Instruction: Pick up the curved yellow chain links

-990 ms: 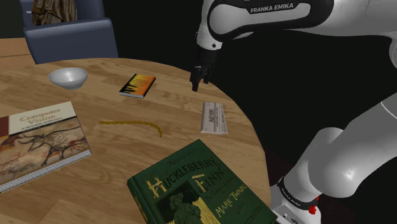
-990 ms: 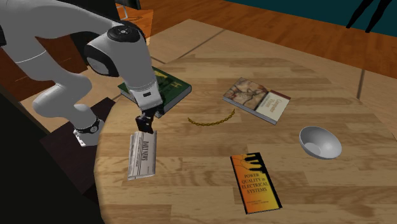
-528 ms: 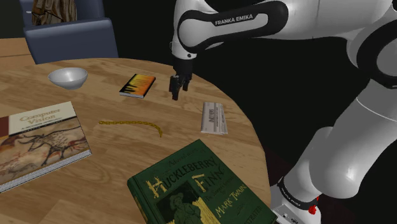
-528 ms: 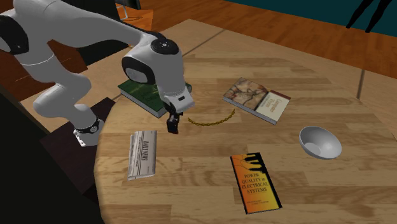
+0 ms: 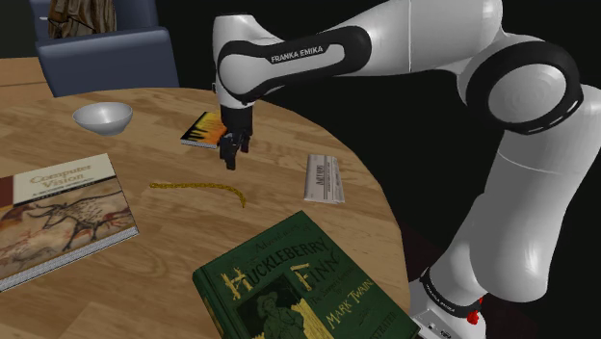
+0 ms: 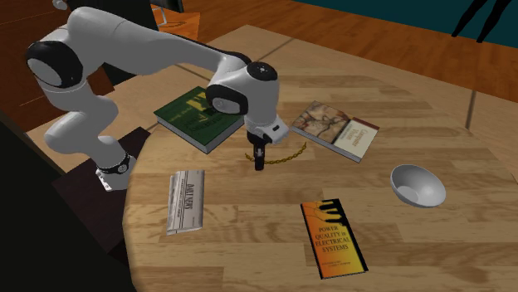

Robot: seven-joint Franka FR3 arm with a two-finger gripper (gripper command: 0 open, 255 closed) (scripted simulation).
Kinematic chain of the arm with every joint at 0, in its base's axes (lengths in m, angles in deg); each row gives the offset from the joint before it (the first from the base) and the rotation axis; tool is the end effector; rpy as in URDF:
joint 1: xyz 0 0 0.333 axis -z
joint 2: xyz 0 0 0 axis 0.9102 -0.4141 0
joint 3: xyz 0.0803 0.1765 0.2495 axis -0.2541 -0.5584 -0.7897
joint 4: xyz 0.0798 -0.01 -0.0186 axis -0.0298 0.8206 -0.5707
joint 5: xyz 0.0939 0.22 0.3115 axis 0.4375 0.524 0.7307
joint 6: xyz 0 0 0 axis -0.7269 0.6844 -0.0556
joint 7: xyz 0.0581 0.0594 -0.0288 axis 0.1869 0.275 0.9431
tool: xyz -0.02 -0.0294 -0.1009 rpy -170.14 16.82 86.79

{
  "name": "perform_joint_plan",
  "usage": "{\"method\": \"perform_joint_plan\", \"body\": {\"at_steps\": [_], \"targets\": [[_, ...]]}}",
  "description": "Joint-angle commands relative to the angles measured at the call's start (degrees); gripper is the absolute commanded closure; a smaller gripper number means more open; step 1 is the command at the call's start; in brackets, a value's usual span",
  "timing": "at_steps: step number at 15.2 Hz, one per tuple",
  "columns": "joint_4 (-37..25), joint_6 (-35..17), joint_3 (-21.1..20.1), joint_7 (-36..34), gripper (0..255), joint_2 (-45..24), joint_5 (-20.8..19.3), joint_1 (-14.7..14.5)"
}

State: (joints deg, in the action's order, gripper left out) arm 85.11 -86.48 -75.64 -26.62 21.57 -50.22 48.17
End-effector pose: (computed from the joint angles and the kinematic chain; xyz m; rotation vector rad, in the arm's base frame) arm 0.5816 0.2606 0.4326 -2.9284 -0.9556 0.0701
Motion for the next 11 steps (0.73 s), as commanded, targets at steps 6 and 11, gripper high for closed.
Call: {"method": "perform_joint_plan", "body": {"at_steps": [6,11], "targets": [[-11.3,1.3,-2.0,2.0,0,-11.4,-1.8,-3.2],[-9.1,-2.0,-1.9,2.1,0,-12.5,-2.0,-3.3]]}}
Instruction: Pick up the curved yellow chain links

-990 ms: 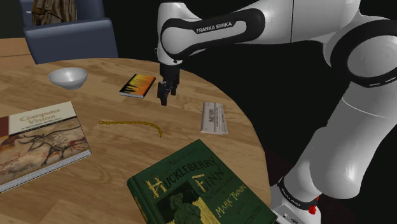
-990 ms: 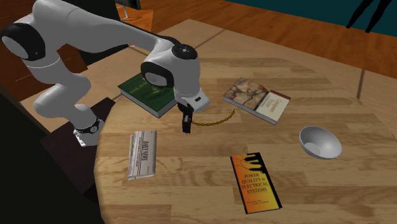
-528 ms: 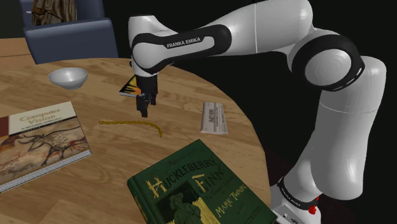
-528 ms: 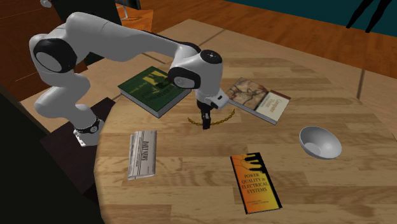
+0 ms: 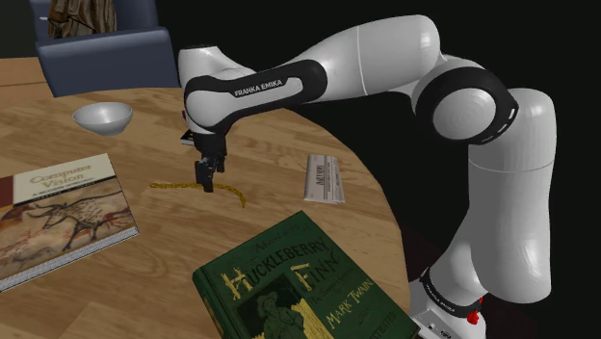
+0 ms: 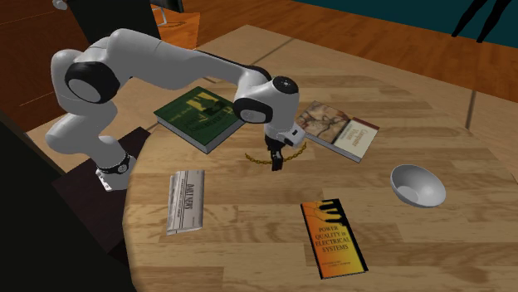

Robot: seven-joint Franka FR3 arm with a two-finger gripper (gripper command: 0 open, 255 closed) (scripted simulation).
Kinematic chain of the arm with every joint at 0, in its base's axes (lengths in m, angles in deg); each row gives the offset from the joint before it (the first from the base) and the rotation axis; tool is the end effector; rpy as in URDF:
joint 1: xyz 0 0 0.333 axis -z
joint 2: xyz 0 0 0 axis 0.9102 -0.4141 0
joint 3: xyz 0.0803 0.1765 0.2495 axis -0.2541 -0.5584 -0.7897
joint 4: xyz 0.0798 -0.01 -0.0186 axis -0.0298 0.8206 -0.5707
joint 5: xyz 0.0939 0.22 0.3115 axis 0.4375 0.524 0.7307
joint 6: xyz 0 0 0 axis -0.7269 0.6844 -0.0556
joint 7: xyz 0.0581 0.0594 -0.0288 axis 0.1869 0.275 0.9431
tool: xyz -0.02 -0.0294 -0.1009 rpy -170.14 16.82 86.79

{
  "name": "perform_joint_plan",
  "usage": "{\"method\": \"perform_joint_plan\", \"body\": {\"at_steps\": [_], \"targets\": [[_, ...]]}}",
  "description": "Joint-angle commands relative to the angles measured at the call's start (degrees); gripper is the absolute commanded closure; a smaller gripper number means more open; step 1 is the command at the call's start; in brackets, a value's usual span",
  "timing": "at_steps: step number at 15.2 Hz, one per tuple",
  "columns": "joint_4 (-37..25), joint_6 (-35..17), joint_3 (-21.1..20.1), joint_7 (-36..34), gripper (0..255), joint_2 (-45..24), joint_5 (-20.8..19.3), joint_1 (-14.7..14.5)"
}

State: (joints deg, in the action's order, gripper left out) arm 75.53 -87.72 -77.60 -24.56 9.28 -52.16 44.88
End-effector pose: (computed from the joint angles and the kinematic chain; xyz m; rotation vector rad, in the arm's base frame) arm 0.6037 0.3268 0.3723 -2.8554 -1.1377 0.1075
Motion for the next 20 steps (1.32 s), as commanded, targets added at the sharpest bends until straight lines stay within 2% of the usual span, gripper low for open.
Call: {"method": "perform_joint_plan", "body": {"at_steps": [1,3,4,13,20], "targets": [[0.9,-1.4,0.0,0.1,0,-0.5,-0.1,0.0],[1.1,-1.7,0.1,0.1,0,-0.6,-0.1,0.0],[1.4,-1.8,0.0,0.1,255,-0.5,-0.1,0.0],[1.1,-1.7,0.1,0.1,255,-0.6,-0.1,0.0],[-1.9,2.9,-0.1,0.0,255,1.0,0.1,0.0]]}}
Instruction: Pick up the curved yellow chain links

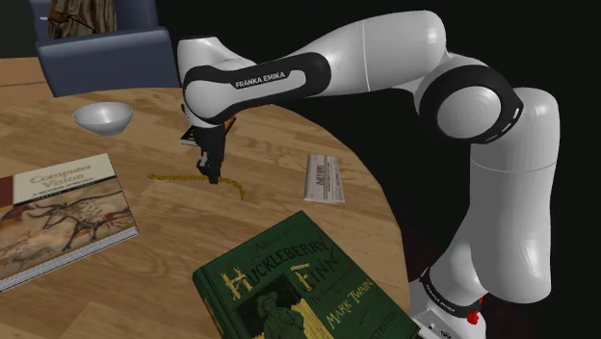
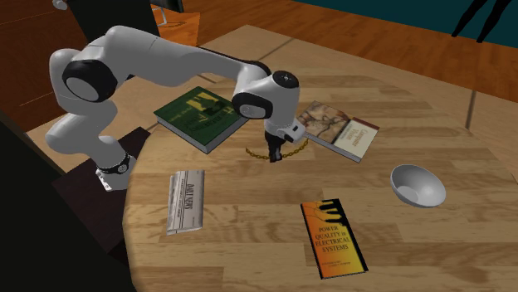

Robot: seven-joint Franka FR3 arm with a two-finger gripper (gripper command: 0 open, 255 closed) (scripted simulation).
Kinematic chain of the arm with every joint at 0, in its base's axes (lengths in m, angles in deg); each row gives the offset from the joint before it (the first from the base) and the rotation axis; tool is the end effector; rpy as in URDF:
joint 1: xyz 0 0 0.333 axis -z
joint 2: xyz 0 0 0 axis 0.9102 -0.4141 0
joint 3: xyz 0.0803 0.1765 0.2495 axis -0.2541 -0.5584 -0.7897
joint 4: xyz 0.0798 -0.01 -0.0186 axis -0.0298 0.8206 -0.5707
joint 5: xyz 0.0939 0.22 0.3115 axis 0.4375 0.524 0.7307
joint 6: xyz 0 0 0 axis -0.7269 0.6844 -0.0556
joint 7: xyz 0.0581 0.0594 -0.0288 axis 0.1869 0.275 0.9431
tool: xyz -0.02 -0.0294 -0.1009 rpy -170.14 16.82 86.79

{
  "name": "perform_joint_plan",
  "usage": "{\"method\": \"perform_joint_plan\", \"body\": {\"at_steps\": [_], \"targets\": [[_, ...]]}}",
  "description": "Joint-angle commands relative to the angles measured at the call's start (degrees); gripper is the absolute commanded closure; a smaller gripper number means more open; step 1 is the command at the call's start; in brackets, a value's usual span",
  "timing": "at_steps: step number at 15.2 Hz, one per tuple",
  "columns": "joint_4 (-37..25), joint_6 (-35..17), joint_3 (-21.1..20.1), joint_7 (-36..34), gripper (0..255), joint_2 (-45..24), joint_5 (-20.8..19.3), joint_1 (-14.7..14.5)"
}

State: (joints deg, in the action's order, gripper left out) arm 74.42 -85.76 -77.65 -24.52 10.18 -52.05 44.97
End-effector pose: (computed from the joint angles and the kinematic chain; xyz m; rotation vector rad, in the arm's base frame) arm 0.6033 0.3257 0.3893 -2.8552 -1.1380 0.1063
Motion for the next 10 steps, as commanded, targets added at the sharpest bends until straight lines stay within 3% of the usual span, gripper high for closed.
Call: {"method": "perform_joint_plan", "body": {"at_steps": [1,10], "targets": [[-1.3,1.6,0.0,-0.1,255,0.3,0.0,0.0],[-5.3,6.6,-0.1,-0.3,255,1.3,0.1,-0.1]]}}
